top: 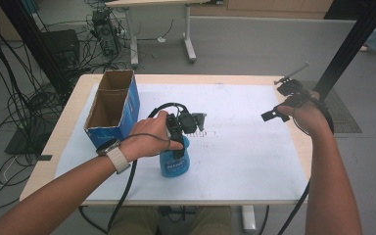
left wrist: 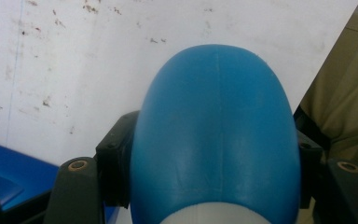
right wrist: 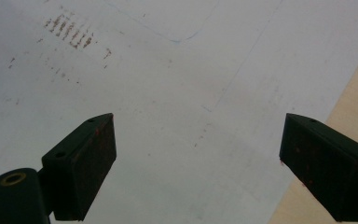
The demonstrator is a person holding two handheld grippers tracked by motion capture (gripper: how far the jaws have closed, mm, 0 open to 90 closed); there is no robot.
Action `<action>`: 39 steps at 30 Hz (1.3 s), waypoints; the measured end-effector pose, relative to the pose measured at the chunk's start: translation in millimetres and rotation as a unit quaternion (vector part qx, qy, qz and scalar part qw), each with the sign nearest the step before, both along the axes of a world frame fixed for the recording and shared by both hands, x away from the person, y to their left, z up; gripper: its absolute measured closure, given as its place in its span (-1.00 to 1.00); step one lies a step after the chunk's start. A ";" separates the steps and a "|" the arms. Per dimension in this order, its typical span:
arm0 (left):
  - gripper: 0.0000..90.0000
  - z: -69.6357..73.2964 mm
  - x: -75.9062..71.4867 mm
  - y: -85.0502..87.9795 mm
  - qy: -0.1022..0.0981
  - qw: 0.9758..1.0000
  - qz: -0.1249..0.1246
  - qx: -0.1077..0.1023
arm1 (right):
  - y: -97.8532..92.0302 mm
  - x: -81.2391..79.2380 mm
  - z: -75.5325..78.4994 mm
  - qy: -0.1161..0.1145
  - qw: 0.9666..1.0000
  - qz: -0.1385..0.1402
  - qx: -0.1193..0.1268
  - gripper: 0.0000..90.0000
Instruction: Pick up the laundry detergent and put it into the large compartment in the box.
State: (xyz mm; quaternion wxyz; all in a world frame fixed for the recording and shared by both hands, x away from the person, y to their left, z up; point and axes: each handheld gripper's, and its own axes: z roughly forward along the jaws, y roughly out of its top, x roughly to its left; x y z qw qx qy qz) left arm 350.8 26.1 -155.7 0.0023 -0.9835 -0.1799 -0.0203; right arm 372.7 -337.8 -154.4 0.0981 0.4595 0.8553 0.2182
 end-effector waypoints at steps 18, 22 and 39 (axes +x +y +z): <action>-0.15 -0.3 3.0 -2.6 0.006 1.000 0.001 0.006 | -0.4 -1.3 0.7 -0.001 1.000 -0.001 -0.001 -0.76; -0.15 -0.3 3.0 -3.0 0.006 1.000 0.002 0.006 | -0.3 -1.0 0.6 0.000 1.000 -0.001 -0.002 -0.76; -0.15 -0.4 1.9 -2.9 0.005 1.000 0.001 0.006 | -0.7 -1.9 1.1 0.001 1.000 -0.002 -0.004 -0.76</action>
